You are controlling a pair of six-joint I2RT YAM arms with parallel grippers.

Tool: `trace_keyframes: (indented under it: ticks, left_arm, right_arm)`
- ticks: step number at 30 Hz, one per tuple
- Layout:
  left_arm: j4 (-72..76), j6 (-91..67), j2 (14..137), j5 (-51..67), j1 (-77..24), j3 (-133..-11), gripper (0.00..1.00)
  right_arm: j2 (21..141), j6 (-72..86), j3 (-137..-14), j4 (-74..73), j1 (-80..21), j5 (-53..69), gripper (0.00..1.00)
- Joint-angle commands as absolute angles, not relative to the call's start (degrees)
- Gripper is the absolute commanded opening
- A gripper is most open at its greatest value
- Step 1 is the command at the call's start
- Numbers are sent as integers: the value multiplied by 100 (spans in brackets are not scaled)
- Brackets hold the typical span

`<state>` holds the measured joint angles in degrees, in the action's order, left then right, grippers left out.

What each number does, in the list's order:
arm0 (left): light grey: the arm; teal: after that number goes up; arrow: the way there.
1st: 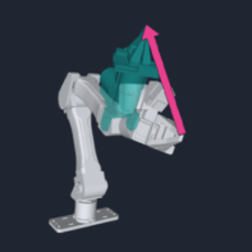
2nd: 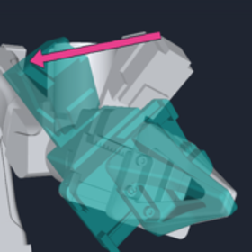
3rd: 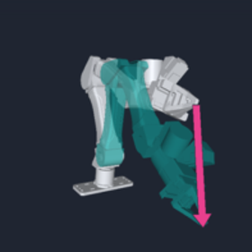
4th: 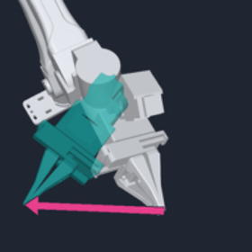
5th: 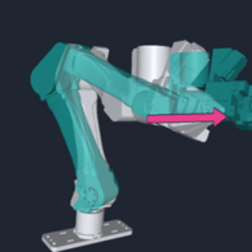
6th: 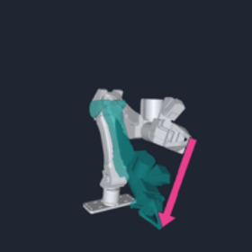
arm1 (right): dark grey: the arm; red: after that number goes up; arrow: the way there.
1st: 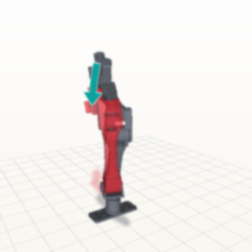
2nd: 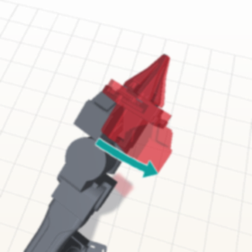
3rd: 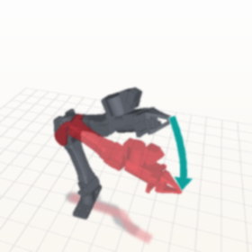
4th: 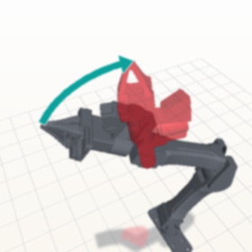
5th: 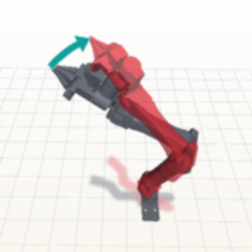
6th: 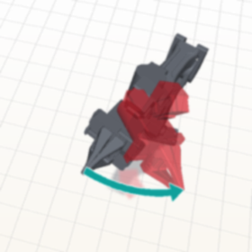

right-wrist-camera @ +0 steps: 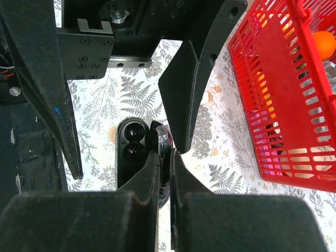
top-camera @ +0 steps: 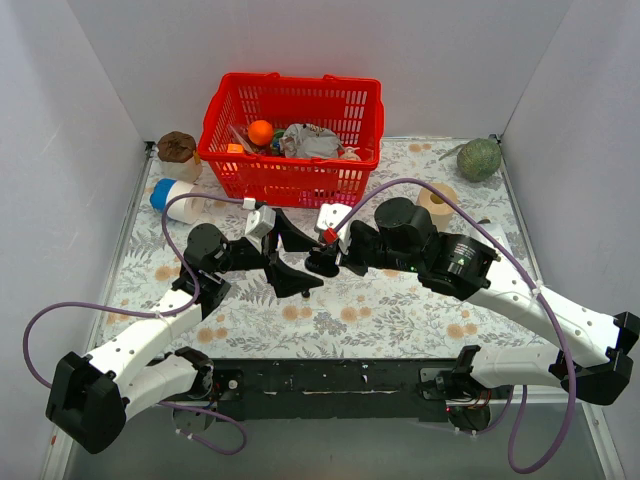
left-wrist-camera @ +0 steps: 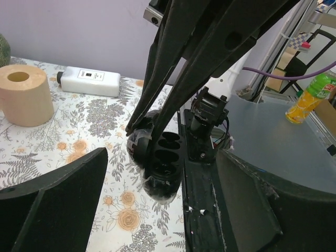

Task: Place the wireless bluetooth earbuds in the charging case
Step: Adjust the charging case.

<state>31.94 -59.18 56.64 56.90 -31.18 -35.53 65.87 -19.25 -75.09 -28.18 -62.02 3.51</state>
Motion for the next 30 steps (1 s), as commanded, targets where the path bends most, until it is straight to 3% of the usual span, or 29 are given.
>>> trace_keyframes:
  ticks: [1,15,22,23,29,30]
  left_arm:
    - [3366,-5968,5563,5792,-3103,-3419,82]
    - [3568,-6003,5607,5555,-3103,-3252,70]
    - [3691,-6003,5695,5528,-3103,-3313,46]
    - [3691,-6003,5704,5528,-3103,-3322,39]
    - [3841,-6099,5678,5493,-3094,-3217,26]
    - [3902,-6126,5678,5493,-3102,-3191,19]
  right_arm:
    - [6627,-1793,-7532,-2338,-6240,492,1]
    - [6732,-1644,-7629,-2215,-6258,668,1]
    - [6741,-1635,-7629,-2206,-6275,642,1]
    - [6741,-1635,-7620,-2206,-6293,633,1]
    - [6715,-1609,-7602,-2180,-6284,572,1]
    - [6706,-1574,-7603,-2171,-6284,554,1]
